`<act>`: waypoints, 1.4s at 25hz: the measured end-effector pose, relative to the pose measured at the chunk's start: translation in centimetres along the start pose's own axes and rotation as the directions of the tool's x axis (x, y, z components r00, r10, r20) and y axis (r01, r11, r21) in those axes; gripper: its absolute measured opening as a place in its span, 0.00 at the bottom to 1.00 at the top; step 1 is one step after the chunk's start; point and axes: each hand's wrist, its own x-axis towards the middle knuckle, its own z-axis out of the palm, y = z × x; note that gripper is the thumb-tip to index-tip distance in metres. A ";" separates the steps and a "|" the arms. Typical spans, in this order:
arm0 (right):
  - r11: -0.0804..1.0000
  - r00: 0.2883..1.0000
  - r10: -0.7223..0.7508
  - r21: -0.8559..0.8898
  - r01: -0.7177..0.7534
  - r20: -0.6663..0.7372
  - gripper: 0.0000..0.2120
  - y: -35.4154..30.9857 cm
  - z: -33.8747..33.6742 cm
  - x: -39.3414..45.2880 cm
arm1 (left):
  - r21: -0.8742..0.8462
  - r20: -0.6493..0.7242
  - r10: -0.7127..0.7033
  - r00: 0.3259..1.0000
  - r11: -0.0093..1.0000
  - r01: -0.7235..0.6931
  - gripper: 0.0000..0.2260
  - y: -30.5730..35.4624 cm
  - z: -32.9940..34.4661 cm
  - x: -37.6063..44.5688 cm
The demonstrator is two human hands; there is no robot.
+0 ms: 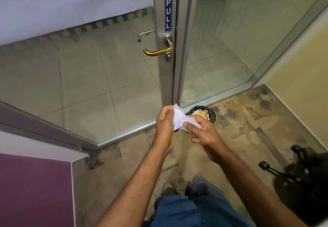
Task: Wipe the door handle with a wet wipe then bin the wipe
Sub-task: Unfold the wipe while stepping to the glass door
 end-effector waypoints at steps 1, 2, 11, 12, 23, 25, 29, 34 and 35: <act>0.999 1.000 -0.013 -0.038 0.013 0.001 0.07 -0.4 0.2 1.0 | 0.008 0.040 0.007 0.999 1.000 -0.008 0.09 0.6 -0.3 0.7; 0.997 1.000 -0.023 -0.068 0.022 -0.016 0.08 -0.9 0.2 1.7 | 0.031 0.074 0.024 0.997 0.999 -0.027 0.08 1.0 -0.4 1.2; 0.962 0.991 -0.125 -0.253 0.107 -0.055 0.13 -5.9 0.8 12.7 | 0.063 -0.281 0.273 0.920 0.962 -0.266 0.11 5.6 0.8 11.2; 0.967 0.992 -0.110 -0.237 0.092 -0.065 0.14 -6.8 0.7 14.0 | 0.075 -0.296 0.290 0.910 0.957 -0.281 0.12 6.1 1.1 12.3; 0.916 0.995 0.094 0.391 -0.093 0.019 0.05 -13.8 4.9 24.3 | -0.010 -0.488 0.315 0.814 0.931 -0.366 0.10 9.1 1.7 20.6; 0.985 0.997 -0.068 0.159 0.062 0.031 0.13 -14.4 5.3 25.4 | -0.041 -0.492 0.330 0.805 0.916 -0.400 0.11 10.3 1.2 21.9; 0.888 0.934 -0.353 -0.295 0.354 0.059 0.20 -15.6 6.5 27.4 | -0.099 -0.488 0.304 0.818 0.912 -0.398 0.09 11.6 -0.3 23.6; 0.537 0.801 -0.577 -0.667 0.517 0.156 0.07 -16.3 8.4 28.6 | -0.065 -0.462 0.227 0.857 0.956 -0.287 0.07 11.3 -2.3 25.3; 0.442 0.774 -0.605 -0.729 0.522 0.188 0.07 -16.2 8.3 28.9 | -0.046 -0.463 0.221 0.859 0.961 -0.272 0.08 11.2 -2.3 25.5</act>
